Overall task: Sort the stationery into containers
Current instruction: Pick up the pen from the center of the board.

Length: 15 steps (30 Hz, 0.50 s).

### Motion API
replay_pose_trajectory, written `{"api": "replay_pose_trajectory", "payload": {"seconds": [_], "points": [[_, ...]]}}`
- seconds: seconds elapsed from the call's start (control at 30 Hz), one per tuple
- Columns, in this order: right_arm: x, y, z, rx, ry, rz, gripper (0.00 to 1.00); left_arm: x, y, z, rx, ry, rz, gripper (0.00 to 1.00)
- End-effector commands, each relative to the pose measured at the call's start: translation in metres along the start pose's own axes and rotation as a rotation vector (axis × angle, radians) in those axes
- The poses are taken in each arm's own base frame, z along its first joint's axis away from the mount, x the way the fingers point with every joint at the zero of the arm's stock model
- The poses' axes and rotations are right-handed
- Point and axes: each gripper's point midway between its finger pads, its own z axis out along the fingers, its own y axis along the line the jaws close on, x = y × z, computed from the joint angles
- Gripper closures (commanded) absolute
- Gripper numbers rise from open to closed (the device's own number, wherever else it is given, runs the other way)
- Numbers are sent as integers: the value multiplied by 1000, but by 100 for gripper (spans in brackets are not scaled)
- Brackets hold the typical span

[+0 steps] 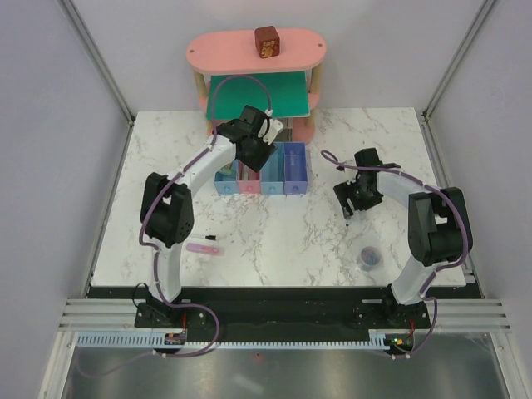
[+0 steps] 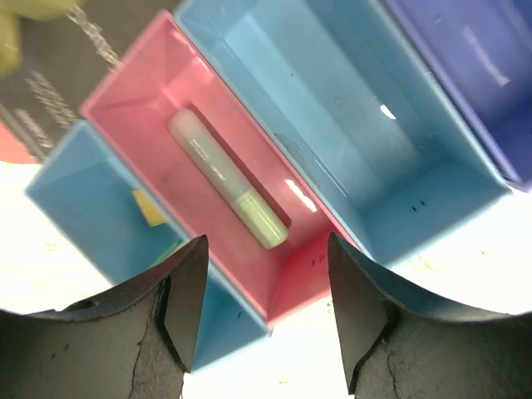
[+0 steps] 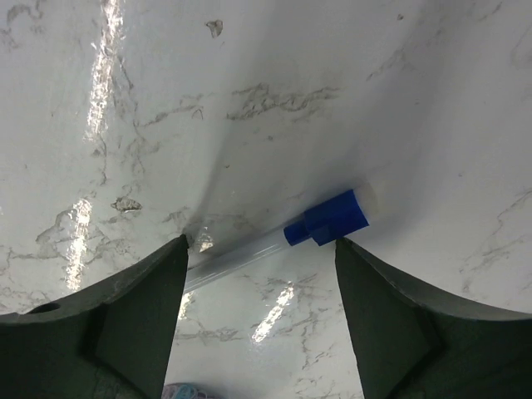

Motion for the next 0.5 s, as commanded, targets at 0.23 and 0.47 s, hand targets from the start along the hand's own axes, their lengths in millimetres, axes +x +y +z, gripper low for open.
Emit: {"api": "replay_pose_trajectory", "payload": {"seconds": [0.23, 0.47], "points": [[-5, 20, 21, -121, -10, -21, 50, 1, -10, -143, 59, -246, 296, 31], [-13, 13, 4, -87, -46, -62, 69, 112, -46, -144, 162, -137, 463, 30]]}}
